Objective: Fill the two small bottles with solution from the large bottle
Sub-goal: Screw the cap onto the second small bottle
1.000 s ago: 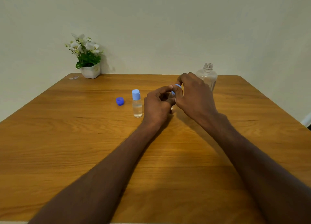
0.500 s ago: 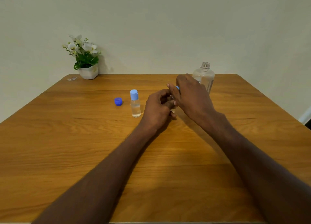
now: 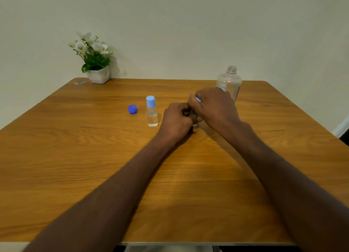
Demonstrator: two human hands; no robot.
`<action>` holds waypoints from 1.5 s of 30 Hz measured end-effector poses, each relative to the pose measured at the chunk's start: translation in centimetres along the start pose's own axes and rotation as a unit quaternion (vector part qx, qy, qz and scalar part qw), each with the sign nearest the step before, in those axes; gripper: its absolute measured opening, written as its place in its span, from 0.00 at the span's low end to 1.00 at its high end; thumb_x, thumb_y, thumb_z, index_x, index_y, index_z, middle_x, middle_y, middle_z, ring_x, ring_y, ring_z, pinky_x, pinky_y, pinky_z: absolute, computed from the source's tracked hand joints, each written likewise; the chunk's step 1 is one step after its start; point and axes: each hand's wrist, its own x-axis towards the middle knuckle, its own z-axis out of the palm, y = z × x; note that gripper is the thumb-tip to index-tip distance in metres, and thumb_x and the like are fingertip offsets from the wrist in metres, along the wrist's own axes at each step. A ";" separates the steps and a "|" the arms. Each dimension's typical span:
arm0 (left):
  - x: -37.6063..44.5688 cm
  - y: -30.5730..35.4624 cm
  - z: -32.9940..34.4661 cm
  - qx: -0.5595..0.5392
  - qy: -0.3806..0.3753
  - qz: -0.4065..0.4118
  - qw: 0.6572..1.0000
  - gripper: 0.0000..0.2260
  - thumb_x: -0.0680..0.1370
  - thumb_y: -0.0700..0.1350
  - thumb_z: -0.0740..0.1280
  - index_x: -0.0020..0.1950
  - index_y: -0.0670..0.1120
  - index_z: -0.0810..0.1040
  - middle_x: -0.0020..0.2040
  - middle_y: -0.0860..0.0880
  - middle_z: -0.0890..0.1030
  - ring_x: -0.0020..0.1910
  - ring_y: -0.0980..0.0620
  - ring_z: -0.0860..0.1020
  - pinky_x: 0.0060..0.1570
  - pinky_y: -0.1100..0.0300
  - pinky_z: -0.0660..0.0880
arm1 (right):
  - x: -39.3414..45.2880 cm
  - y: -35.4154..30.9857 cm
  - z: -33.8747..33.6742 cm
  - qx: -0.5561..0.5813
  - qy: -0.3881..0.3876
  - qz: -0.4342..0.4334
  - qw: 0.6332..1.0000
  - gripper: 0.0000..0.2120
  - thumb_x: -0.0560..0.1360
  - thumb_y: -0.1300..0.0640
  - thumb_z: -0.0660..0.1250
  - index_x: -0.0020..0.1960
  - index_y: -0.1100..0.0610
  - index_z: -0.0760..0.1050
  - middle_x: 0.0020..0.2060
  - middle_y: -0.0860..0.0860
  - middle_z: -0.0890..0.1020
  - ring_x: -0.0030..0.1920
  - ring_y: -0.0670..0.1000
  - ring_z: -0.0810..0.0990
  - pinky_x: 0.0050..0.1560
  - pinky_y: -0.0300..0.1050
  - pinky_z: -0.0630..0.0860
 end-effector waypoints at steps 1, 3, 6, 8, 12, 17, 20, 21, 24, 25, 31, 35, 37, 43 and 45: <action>0.0 0.0 0.0 0.010 0.007 0.006 1.000 0.08 0.78 0.29 0.68 0.49 0.40 0.85 0.36 0.47 0.84 0.30 0.49 0.81 0.36 0.52 0.82 | 0.0 -0.2 0.0 -0.001 0.005 0.014 1.000 0.25 0.86 0.44 0.55 0.38 0.57 0.76 0.34 0.52 0.77 0.38 0.53 0.76 0.35 0.46 0.62; -0.1 0.0 0.1 0.042 0.019 0.024 0.999 0.07 0.78 0.31 0.69 0.50 0.40 0.85 0.37 0.46 0.86 0.31 0.48 0.83 0.38 0.49 0.84 | -0.1 -0.5 0.1 -0.015 0.017 0.045 0.999 0.24 0.85 0.45 0.55 0.35 0.56 0.72 0.31 0.52 0.75 0.35 0.52 0.74 0.32 0.45 0.60; -0.2 0.0 0.3 0.105 0.050 0.053 0.992 0.08 0.78 0.32 0.68 0.50 0.41 0.86 0.38 0.46 0.86 0.32 0.48 0.85 0.40 0.46 0.85 | -0.3 -1.2 0.4 -0.041 0.048 0.093 0.994 0.22 0.85 0.44 0.54 0.41 0.56 0.74 0.37 0.54 0.78 0.39 0.55 0.76 0.37 0.45 0.66; -0.1 -0.1 0.3 0.124 0.066 0.059 0.988 0.09 0.77 0.32 0.67 0.49 0.42 0.86 0.37 0.46 0.86 0.32 0.49 0.85 0.40 0.46 0.84 | -0.5 -1.6 0.5 -0.043 0.052 0.110 0.992 0.21 0.85 0.44 0.54 0.43 0.56 0.75 0.38 0.55 0.77 0.40 0.56 0.75 0.38 0.47 0.67; -0.2 -0.3 0.3 0.076 0.049 0.043 0.995 0.08 0.79 0.32 0.66 0.50 0.41 0.84 0.39 0.45 0.86 0.31 0.46 0.85 0.37 0.47 0.84 | -0.7 -1.4 0.9 -0.033 0.062 0.105 0.992 0.26 0.85 0.40 0.53 0.39 0.56 0.76 0.36 0.52 0.79 0.39 0.55 0.78 0.38 0.47 0.71; 0.0 0.0 0.3 0.140 0.094 0.067 0.983 0.06 0.78 0.35 0.70 0.50 0.44 0.83 0.41 0.50 0.86 0.39 0.54 0.84 0.40 0.57 0.81 | -1.5 -1.4 1.2 -0.023 0.063 0.073 0.995 0.24 0.84 0.34 0.54 0.45 0.53 0.72 0.40 0.49 0.78 0.40 0.51 0.76 0.40 0.46 0.67; 0.1 -0.3 0.4 0.174 0.120 0.050 0.976 0.04 0.77 0.35 0.69 0.46 0.43 0.82 0.40 0.49 0.85 0.39 0.52 0.82 0.40 0.54 0.79 | -1.2 -1.6 1.5 0.013 0.044 0.050 0.998 0.19 0.84 0.37 0.57 0.52 0.52 0.72 0.45 0.47 0.76 0.44 0.49 0.74 0.42 0.44 0.66; 0.1 -0.3 0.4 0.183 0.128 0.049 0.974 0.04 0.78 0.36 0.68 0.46 0.41 0.82 0.40 0.48 0.86 0.39 0.51 0.82 0.41 0.50 0.79 | -1.2 -1.4 1.7 0.029 0.048 0.042 0.998 0.17 0.84 0.38 0.58 0.51 0.52 0.71 0.45 0.47 0.76 0.44 0.48 0.74 0.41 0.42 0.65; 0.0 0.0 0.6 0.201 0.131 0.053 0.969 0.05 0.80 0.38 0.67 0.48 0.40 0.83 0.43 0.47 0.86 0.42 0.49 0.83 0.45 0.49 0.79 | -1.0 -0.8 2.2 0.068 0.064 0.025 0.995 0.14 0.84 0.41 0.60 0.49 0.51 0.68 0.43 0.47 0.75 0.42 0.48 0.73 0.35 0.37 0.61; 0.0 0.1 0.6 0.203 0.126 0.052 0.970 0.04 0.80 0.37 0.68 0.49 0.41 0.83 0.44 0.47 0.87 0.43 0.50 0.83 0.45 0.51 0.79 | -0.9 -0.7 2.4 0.077 0.064 0.024 0.995 0.13 0.85 0.42 0.61 0.50 0.51 0.68 0.43 0.47 0.75 0.42 0.48 0.73 0.36 0.36 0.61; -0.8 0.5 0.3 0.187 0.101 0.026 0.977 0.14 0.78 0.35 0.70 0.63 0.42 0.80 0.55 0.48 0.85 0.45 0.58 0.81 0.39 0.74 0.74 | -1.2 -0.5 3.0 0.122 0.051 0.050 0.990 0.18 0.84 0.42 0.62 0.62 0.55 0.74 0.45 0.47 0.80 0.43 0.47 0.80 0.42 0.41 0.74; -2.1 0.6 0.3 0.177 0.077 0.006 0.981 0.29 0.77 0.33 0.72 0.77 0.44 0.70 0.70 0.45 0.79 0.66 0.49 0.78 0.62 0.54 0.79 | -1.4 -0.1 3.2 0.150 0.050 0.059 0.986 0.18 0.83 0.41 0.63 0.63 0.54 0.74 0.40 0.46 0.78 0.38 0.43 0.78 0.36 0.37 0.73; -2.8 0.6 0.2 0.197 0.084 0.004 0.977 0.30 0.77 0.33 0.72 0.78 0.44 0.68 0.72 0.45 0.76 0.68 0.48 0.77 0.65 0.52 0.78 | -1.5 -0.1 3.1 0.157 0.049 0.055 0.985 0.18 0.83 0.41 0.63 0.62 0.54 0.74 0.38 0.45 0.77 0.37 0.43 0.78 0.34 0.36 0.71; -5.5 0.7 -0.1 0.176 0.151 -0.004 0.973 0.20 0.79 0.35 0.72 0.70 0.45 0.76 0.65 0.50 0.78 0.50 0.60 0.79 0.52 0.66 0.78 | -1.9 -0.2 2.8 0.159 0.035 0.056 0.985 0.21 0.81 0.37 0.64 0.63 0.53 0.73 0.42 0.49 0.81 0.41 0.47 0.81 0.41 0.44 0.80; -6.4 1.3 -0.5 0.095 0.160 -0.008 0.982 0.13 0.79 0.35 0.71 0.62 0.46 0.80 0.56 0.50 0.83 0.47 0.54 0.83 0.43 0.68 0.79 | -2.0 -0.3 2.4 0.147 0.046 0.070 0.986 0.24 0.79 0.33 0.65 0.64 0.51 0.71 0.42 0.49 0.79 0.39 0.46 0.79 0.38 0.43 0.75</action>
